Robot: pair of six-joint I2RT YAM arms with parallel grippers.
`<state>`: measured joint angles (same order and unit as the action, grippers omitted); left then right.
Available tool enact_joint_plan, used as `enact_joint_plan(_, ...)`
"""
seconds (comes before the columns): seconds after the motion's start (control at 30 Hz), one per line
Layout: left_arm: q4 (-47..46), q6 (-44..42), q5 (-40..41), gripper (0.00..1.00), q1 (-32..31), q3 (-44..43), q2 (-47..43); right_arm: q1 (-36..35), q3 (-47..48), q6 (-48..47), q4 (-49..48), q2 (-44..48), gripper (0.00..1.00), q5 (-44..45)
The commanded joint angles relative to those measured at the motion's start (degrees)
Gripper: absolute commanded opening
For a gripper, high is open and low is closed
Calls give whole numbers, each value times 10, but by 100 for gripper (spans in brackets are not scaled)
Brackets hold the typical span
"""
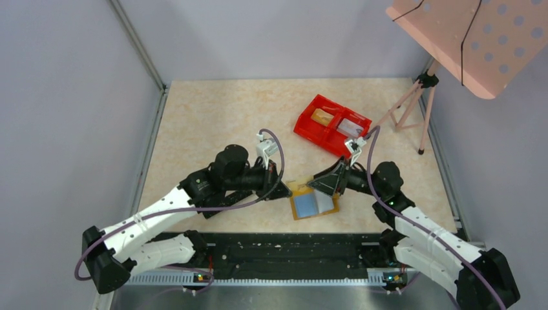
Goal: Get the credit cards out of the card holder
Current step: Pick up the card holder from the center of the board, then place the credit card in the storage box.
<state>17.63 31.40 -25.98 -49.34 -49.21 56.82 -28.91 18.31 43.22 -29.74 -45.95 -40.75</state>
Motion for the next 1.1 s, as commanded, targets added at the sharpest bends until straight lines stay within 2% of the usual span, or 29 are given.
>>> enact_joint_plan(0.0,-42,15,-32,0,6,7,-8,7,-9,37,-102,-16,42,-48)
enact_joint_plan(0.03,-45,16,-32,0,7,9,-9,7,-12,41,-109,-15,39,-49)
enact_joint_plan(0.17,-48,23,-25,0,13,14,-6,6,-17,51,-111,-5,11,-45)
enact_joint_plan(0.23,-41,26,-16,0,18,14,-5,8,-17,57,-108,3,1,-37)
enact_joint_plan(0.3,-29,25,3,8,24,11,-5,12,-13,66,-93,12,0,-23)
enact_joint_plan(0.33,-20,21,13,15,27,9,-5,15,-9,68,-80,16,0,-13)
enact_joint_plan(0.37,-5,16,26,30,29,6,-4,18,-5,71,-66,22,0,-3)
enact_joint_plan(0.43,20,6,57,52,30,-2,-2,27,8,72,-30,30,0,23)
enact_joint_plan(0.5,38,-6,82,65,31,-11,-3,38,25,72,1,33,0,41)
enact_joint_plan(0.6,66,-32,126,97,31,-24,-3,53,68,53,75,12,0,83)
enact_joint_plan(0.7,124,-76,187,99,31,-54,5,67,127,34,145,-33,0,141)
enact_joint_plan(0.93,221,-134,349,99,31,-98,11,109,254,43,207,-189,0,237)
enact_joint_plan(1.07,242,-160,386,99,31,-98,12,123,342,47,238,-293,0,281)
